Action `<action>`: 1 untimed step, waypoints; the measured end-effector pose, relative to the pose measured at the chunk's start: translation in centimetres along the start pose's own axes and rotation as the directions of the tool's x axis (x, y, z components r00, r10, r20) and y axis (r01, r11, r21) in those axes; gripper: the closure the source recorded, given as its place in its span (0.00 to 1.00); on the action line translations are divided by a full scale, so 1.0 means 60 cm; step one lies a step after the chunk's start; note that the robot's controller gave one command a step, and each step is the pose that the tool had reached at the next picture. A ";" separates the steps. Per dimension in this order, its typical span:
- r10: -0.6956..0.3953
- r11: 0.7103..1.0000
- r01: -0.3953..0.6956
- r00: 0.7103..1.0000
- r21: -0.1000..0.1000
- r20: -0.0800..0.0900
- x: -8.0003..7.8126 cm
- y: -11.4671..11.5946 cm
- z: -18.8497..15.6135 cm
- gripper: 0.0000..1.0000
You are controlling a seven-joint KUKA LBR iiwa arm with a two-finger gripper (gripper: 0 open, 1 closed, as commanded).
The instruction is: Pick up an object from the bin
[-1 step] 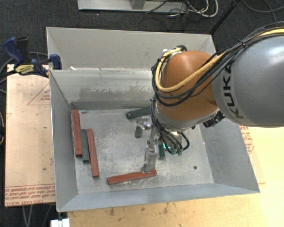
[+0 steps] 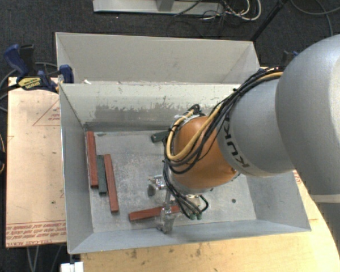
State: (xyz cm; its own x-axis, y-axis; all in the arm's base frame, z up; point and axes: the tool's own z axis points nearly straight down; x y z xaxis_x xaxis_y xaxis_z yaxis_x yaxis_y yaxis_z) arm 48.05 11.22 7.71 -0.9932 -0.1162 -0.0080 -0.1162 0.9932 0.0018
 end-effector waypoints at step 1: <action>0.000 1.000 0.000 1.000 0.000 -0.008 0.003 0.000 -0.002 1.00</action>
Offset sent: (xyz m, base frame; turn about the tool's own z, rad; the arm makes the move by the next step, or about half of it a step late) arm 0.0000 0.0000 0.0000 0.0000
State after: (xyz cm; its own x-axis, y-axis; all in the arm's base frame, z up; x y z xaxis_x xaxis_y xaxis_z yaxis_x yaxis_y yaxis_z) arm 47.86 11.20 7.80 -0.9932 -0.1167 -0.0002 -0.1167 0.9932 0.0014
